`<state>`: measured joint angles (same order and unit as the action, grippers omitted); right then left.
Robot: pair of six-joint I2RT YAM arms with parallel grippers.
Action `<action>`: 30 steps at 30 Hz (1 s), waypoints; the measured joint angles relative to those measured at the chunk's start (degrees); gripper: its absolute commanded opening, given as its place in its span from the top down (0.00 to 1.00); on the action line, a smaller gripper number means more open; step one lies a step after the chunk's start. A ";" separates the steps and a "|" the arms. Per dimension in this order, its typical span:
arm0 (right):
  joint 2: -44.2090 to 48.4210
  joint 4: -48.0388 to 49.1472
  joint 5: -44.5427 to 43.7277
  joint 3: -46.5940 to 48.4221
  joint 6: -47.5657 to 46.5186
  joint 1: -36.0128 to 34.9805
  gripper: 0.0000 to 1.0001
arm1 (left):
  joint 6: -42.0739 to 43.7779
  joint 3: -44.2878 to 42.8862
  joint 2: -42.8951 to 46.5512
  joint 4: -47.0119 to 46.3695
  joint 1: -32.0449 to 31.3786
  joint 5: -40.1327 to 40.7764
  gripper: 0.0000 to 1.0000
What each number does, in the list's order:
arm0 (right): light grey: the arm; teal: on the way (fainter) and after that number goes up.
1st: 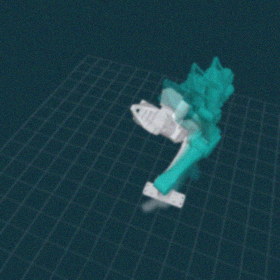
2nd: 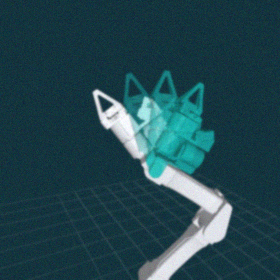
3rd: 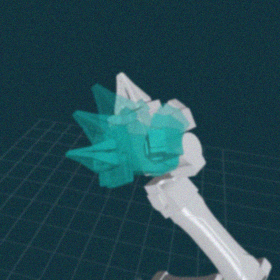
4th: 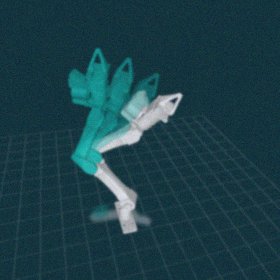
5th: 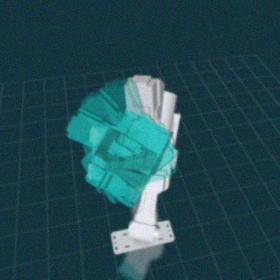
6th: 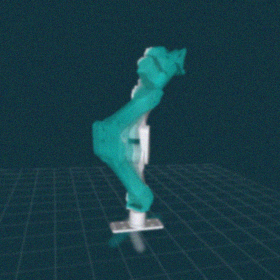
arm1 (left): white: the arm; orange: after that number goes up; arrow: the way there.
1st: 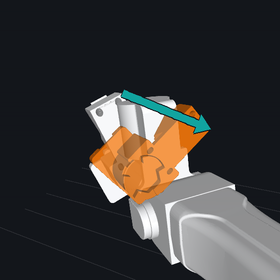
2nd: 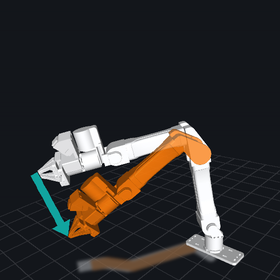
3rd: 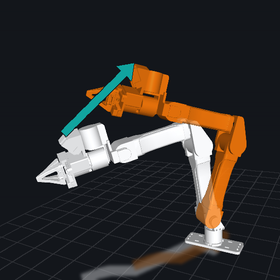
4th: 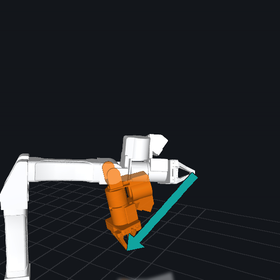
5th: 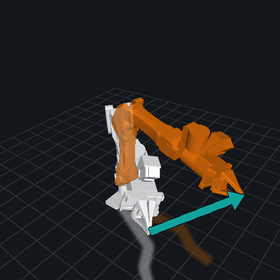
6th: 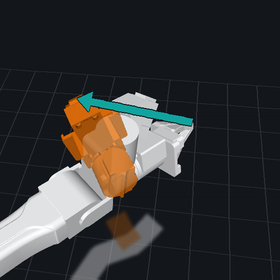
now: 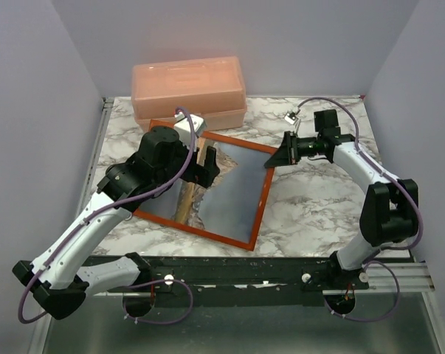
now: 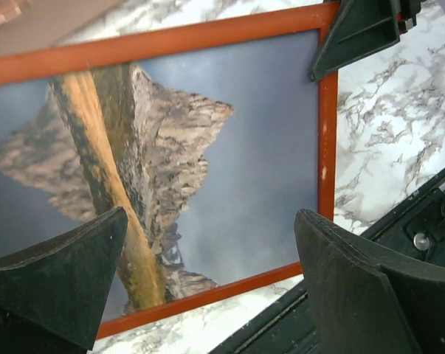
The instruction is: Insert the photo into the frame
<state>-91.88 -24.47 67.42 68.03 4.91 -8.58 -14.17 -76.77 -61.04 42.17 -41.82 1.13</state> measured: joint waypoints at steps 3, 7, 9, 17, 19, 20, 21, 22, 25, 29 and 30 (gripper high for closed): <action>-3.41 -3.26 -4.52 0.17 0.04 0.02 0.91 | -1.73 3.30 -0.42 -0.96 3.54 -3.72 0.02; -8.83 -6.91 -11.45 0.70 1.25 0.02 0.80 | -3.82 9.38 -1.09 -3.28 8.96 -8.79 0.01; -10.67 -8.39 -14.49 0.74 3.21 0.11 0.76 | -4.79 12.22 -1.68 -4.02 11.47 -10.69 0.02; -11.98 -8.44 -25.38 0.63 10.23 0.87 0.59 | -7.10 20.87 -3.41 -7.50 19.43 -12.63 0.01; -11.96 -7.45 -28.89 0.35 10.78 1.03 0.53 | -7.34 21.73 -4.15 -8.09 20.94 -12.59 0.02; -11.96 -6.80 -30.82 0.11 10.80 1.09 0.50 | -7.63 22.01 -4.79 -8.50 21.86 -12.55 0.01; -11.96 -6.08 -33.18 -0.09 10.62 1.18 0.47 | -7.82 22.14 -5.55 -8.87 22.75 -12.46 0.02; -11.96 -5.29 -35.63 -0.26 10.38 1.20 0.43 | -8.11 22.18 -6.54 -9.31 23.74 -12.24 0.02; -11.93 -3.26 -42.36 -0.28 9.88 1.64 0.09 | -8.26 22.16 -8.72 -9.99 25.64 -11.43 0.01; -11.39 -2.16 -47.50 -0.35 9.68 1.95 0.00 | -8.24 21.46 -12.94 -9.81 28.85 -8.70 0.01; -10.99 -2.14 -48.28 -0.44 9.94 1.97 0.00 | -8.24 21.03 -14.05 -9.73 29.66 -8.09 0.02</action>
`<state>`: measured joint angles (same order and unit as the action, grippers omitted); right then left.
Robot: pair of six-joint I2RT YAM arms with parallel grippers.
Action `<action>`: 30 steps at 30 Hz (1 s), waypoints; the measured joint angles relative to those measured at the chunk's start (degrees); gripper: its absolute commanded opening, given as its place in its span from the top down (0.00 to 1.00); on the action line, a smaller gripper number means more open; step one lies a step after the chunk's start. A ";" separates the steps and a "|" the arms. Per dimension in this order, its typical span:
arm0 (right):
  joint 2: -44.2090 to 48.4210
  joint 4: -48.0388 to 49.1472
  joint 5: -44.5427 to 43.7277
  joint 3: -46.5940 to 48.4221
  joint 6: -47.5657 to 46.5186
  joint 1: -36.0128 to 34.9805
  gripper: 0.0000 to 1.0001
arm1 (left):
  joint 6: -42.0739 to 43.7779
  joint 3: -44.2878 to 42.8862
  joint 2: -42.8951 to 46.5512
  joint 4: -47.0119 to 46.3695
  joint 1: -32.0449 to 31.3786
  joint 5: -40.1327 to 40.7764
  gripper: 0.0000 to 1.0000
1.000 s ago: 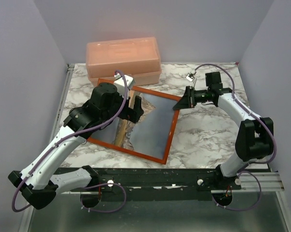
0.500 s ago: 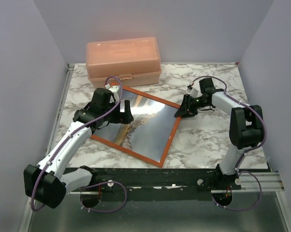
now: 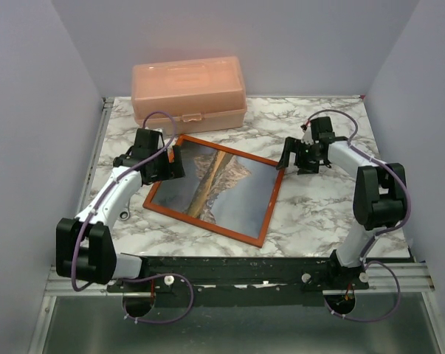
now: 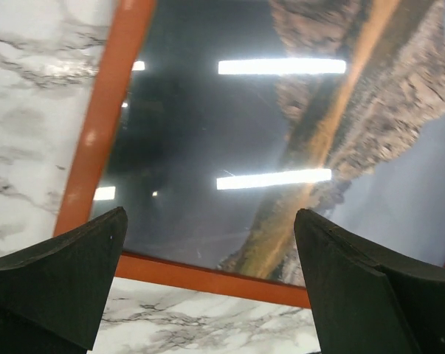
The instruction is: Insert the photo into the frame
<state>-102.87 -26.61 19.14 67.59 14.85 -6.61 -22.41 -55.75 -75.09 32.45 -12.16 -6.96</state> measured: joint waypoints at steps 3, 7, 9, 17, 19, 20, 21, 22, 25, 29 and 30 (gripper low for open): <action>2.32 -0.02 -1.11 -0.83 0.87 0.00 0.00 | -0.07 -1.81 -3.76 0.13 2.75 2.16 0.02; 8.55 0.11 -2.49 -4.72 6.10 0.00 0.00 | -1.07 -5.44 -10.08 1.68 6.16 7.06 0.01; 10.43 -0.66 -3.63 -6.23 9.70 -0.02 0.00 | -1.62 -7.69 -13.79 2.89 7.67 8.92 0.01; 10.34 -1.29 -2.08 -15.47 19.98 -3.58 0.00 | -2.73 -11.02 -23.30 7.52 9.57 9.64 0.02; 10.21 -0.48 -1.66 -15.58 21.66 -6.51 0.00 | -2.67 -11.45 -24.48 8.41 9.53 8.39 0.01; 9.86 -0.07 -1.49 -15.52 22.51 -7.67 0.00 | -2.54 -11.76 -25.07 9.01 9.53 7.34 0.02; 9.49 0.15 -1.01 -15.32 23.23 -8.57 0.00 | -2.47 -12.04 -25.46 9.42 9.53 6.60 0.02; 9.01 0.26 -0.63 -14.97 23.80 -9.33 0.00 | -2.29 -12.31 -25.97 9.73 9.53 5.62 0.02; 7.04 0.39 0.79 -13.25 25.07 -10.34 0.00 | -1.44 -13.35 -27.93 11.08 9.40 3.08 0.02; 3.67 -0.87 2.21 -9.40 25.64 -10.32 0.00 | 0.31 -13.64 -28.63 13.11 9.03 0.68 0.03; 2.91 -1.44 2.16 -8.35 25.55 -10.32 0.00 | 0.96 -13.68 -28.63 13.70 8.81 0.35 0.04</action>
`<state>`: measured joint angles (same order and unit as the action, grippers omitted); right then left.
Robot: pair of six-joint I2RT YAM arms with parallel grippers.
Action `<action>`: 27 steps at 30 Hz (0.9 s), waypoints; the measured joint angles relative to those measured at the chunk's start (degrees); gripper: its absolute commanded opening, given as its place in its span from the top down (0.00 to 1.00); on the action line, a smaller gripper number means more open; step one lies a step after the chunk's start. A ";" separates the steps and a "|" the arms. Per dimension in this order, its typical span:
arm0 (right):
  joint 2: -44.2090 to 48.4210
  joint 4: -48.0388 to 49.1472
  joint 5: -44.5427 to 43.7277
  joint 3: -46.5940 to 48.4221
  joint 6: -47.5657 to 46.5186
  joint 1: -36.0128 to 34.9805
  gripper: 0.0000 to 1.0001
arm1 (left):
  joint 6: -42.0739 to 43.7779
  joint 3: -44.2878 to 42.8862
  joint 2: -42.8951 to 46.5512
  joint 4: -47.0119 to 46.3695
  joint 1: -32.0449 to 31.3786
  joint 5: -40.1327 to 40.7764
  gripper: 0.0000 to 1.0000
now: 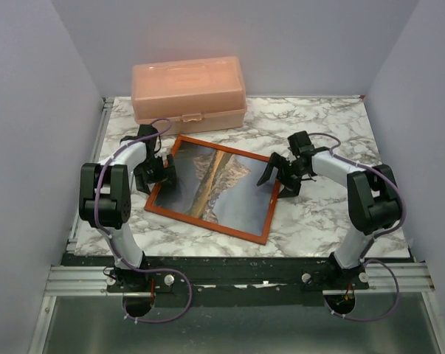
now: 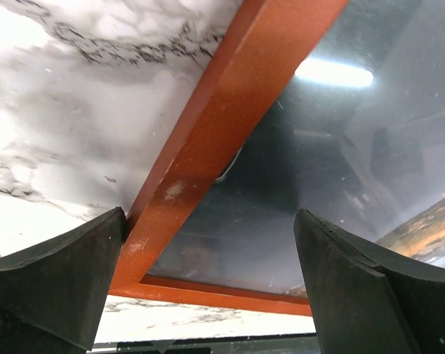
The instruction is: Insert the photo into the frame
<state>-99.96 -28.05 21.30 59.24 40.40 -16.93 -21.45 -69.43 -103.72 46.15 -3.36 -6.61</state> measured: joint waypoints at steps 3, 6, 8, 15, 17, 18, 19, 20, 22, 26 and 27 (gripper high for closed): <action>-2.23 -2.32 -0.61 3.43 -0.92 0.13 0.00 | 1.31 0.02 -0.04 1.44 -0.66 -0.85 0.04; -5.07 -4.96 -3.02 8.11 -3.06 0.24 0.00 | 2.34 0.74 0.13 2.19 -2.27 -1.38 0.04; -7.19 -6.80 -4.72 11.50 -4.61 0.46 0.00 | 2.71 2.47 1.27 2.45 -3.85 -2.01 0.05; -18.10 -12.63 -12.57 29.59 -11.80 1.38 0.00 | 0.15 15.13 11.04 1.90 -15.69 -8.92 0.06; -20.96 -13.07 -13.62 34.58 -13.31 1.42 0.00 | -2.23 18.23 13.55 1.40 -20.17 -12.07 0.06; -22.25 -13.40 -13.81 36.81 -13.90 1.40 0.00 | -3.61 19.41 14.49 0.90 -22.58 -13.27 0.06; -23.34 -13.55 -13.90 38.71 -14.43 1.40 0.00 | -5.42 20.57 15.43 0.13 -25.57 -14.84 0.06; -24.30 -13.57 -13.99 40.33 -14.86 1.40 0.00 | -7.67 21.51 16.22 -1.01 -28.48 -16.57 0.05; -25.97 -13.57 -14.08 42.84 -15.30 1.40 0.00 | -11.32 22.49 16.81 -3.23 -33.05 -19.37 0.02; -28.26 -13.46 -15.72 46.16 -15.56 1.40 0.00 | -17.35 22.67 16.57 -8.87 -40.92 -23.93 0.01; -28.41 -13.62 -16.57 46.64 -15.56 1.40 0.00 | -18.64 22.67 16.35 -10.58 -41.97 -25.35 0.01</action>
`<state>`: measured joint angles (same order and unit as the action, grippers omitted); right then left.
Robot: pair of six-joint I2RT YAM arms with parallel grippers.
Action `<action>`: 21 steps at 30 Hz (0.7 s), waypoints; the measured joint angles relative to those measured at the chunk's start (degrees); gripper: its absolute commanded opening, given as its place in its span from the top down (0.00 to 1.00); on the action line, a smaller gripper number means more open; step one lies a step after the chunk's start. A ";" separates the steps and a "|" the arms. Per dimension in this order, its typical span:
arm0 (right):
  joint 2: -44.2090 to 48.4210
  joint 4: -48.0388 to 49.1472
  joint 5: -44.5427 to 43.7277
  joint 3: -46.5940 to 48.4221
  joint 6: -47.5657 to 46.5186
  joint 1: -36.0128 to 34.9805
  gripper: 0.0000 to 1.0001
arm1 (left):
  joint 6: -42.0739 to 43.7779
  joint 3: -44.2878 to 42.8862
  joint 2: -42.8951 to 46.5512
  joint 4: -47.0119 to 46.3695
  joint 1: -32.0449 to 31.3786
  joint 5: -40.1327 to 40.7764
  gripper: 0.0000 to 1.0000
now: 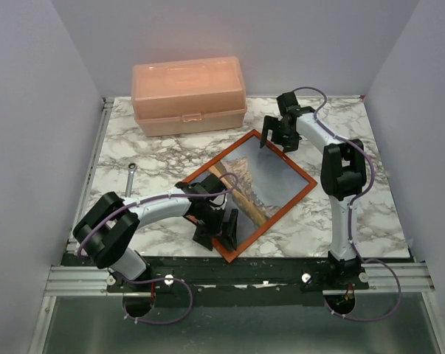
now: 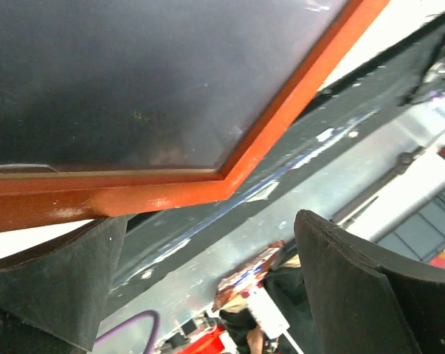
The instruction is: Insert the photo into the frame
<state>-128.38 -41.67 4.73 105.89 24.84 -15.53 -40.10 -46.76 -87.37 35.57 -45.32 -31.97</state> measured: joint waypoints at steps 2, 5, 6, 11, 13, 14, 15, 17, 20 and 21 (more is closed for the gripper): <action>0.00 -0.81 -2.25 0.72 0.04 0.00 0.00 | -1.62 0.00 -0.17 -2.38 -0.59 -1.79 0.01; 0.42 -2.08 -6.12 1.09 0.20 -0.02 0.00 | -2.45 0.00 0.24 -5.92 -0.55 -4.02 0.02; 0.83 -2.64 -7.32 0.92 0.39 0.00 0.00 | -2.25 0.00 0.61 -6.54 -0.55 -4.63 0.02; 9.44 -5.97 -9.88 -6.43 2.62 0.70 0.00 | 1.36 0.07 4.42 -9.92 -0.37 -7.76 0.02; 15.41 -6.34 -9.99 -11.54 3.58 0.92 0.00 | 3.04 0.07 6.49 -9.94 -0.07 -8.24 0.02; 18.60 -6.25 -9.94 -14.36 4.00 1.01 0.00 | 3.69 0.07 7.32 -9.81 0.11 -8.31 0.02; 21.97 -6.16 -9.84 -17.42 4.46 1.03 0.00 | 4.76 0.02 8.68 -9.51 0.42 -8.37 0.01; 28.46 -6.03 -9.42 -23.85 5.64 1.03 0.00 | 6.38 -0.26 10.80 -8.68 1.18 -8.35 0.02; 36.44 -6.12 -8.17 -33.38 7.30 1.29 0.00 | 8.46 -1.62 13.97 -6.95 3.67 -8.00 0.02; 38.53 -6.19 -7.63 -36.44 7.87 1.31 0.00 | 8.87 -2.03 14.78 -6.64 4.48 -7.72 0.02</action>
<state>-89.84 -47.86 -2.90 69.45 32.71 -14.22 -31.22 -48.80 -72.60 28.93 -40.84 -39.68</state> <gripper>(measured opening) 0.997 0.984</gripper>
